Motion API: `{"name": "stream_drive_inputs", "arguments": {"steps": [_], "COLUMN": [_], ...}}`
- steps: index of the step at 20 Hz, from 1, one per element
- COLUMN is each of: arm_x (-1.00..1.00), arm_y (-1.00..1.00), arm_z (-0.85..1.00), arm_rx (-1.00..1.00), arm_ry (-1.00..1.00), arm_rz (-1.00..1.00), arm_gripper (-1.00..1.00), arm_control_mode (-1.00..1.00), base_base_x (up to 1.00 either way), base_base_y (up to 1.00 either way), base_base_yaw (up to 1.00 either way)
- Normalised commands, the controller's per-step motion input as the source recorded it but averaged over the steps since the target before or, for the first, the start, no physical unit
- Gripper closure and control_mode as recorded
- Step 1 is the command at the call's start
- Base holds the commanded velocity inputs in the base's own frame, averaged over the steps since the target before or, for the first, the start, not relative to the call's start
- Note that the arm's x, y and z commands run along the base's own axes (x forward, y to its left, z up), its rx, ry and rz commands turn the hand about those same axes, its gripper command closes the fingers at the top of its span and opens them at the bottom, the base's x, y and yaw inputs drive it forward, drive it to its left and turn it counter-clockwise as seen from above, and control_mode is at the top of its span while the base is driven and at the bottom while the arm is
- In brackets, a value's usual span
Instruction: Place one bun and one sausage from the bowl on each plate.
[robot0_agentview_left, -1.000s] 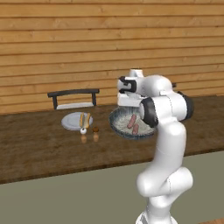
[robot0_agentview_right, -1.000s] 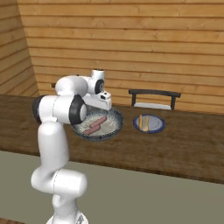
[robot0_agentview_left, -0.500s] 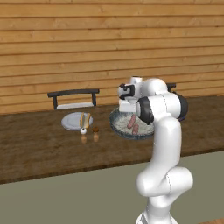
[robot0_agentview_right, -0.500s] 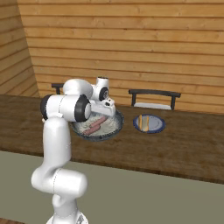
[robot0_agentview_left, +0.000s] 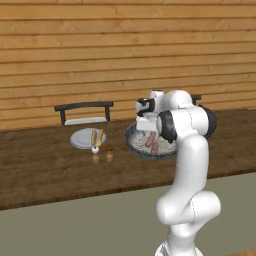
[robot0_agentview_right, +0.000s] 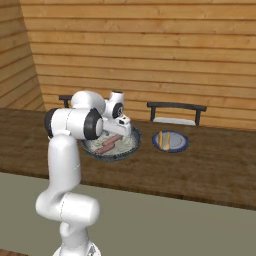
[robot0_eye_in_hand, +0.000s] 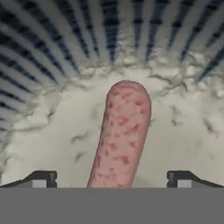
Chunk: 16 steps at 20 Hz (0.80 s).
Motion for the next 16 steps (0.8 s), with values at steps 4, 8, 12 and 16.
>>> {"name": "stream_drive_inputs", "arguments": {"steps": [4, 8, 12, 16], "arm_x": [0.00, 0.00, 0.00, 0.00], "arm_y": [0.05, 0.01, 0.00, 0.00], "arm_z": [-0.16, -0.17, -0.20, 0.00], "arm_rx": [0.00, 0.00, 0.00, 0.00], "arm_ry": [0.00, 0.00, 0.00, 0.00], "arm_rz": [-0.11, -0.08, -0.01, 0.00], "arm_gripper": [-1.00, -1.00, 1.00, 1.00], "arm_control_mode": [-1.00, -1.00, -1.00, -1.00], "base_base_x": [0.00, 0.00, 0.00, 0.00], "base_base_y": [0.00, 0.00, 0.00, 0.00], "base_base_yaw": [0.00, 0.00, 0.00, 0.00]}}
